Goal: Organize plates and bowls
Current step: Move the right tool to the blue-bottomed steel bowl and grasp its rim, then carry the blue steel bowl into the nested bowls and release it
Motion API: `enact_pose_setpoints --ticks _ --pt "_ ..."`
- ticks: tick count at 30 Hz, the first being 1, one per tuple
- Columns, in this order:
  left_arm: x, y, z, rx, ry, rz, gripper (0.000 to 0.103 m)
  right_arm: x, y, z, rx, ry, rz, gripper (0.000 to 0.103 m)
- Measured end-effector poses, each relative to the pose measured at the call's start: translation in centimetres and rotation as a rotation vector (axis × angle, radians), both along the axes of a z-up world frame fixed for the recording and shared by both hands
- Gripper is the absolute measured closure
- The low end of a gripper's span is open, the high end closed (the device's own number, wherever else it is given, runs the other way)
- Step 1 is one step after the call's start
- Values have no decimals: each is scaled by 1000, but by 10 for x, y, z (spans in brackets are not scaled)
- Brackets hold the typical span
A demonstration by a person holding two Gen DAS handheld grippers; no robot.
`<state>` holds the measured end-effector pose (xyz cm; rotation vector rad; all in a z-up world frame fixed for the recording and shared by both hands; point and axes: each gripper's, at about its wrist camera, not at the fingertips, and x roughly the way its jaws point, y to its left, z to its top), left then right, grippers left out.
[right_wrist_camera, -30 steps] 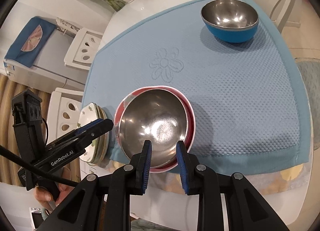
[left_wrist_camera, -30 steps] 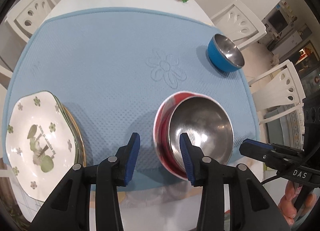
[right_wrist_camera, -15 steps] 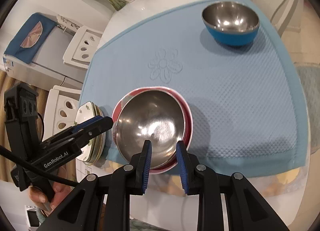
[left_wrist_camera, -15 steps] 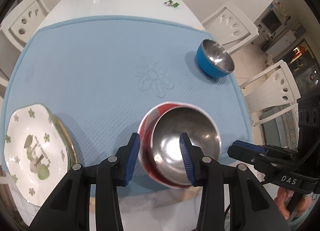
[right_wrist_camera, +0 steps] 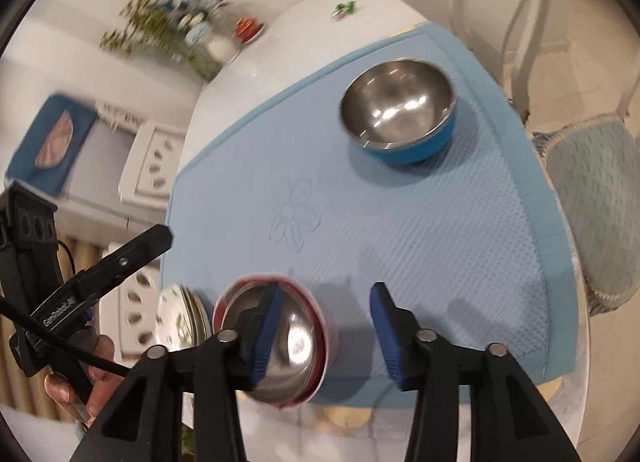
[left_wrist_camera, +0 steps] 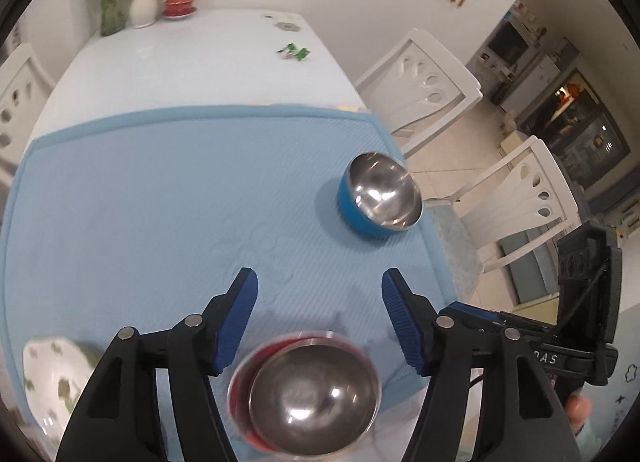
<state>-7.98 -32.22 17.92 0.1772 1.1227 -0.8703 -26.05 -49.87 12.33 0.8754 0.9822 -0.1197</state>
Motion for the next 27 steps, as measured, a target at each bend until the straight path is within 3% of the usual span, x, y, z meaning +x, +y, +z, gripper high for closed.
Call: enact_pose_setpoints --ticks 6,9,11,15,23,27 --pt "25 -48 -11 27 28 -65 40 18 -43 1 -37 3 -90 56" --pt "40 -77 -35 48 78 -121 40 35 -64 -5 -50 10 -121 56" --pt "50 -94 -62 93 135 -146 40 45 -80 -15 -50 28 -138 56" --pt "63 -121 -92 114 171 -178 40 61 -105 -40 -38 74 -162 56" --pt "72 -164 -130 174 205 -236 43 91 -129 -84 2 116 -179 56" --pt "71 -171 -141 178 239 -243 52 98 -128 -94 -2 128 -163 56"
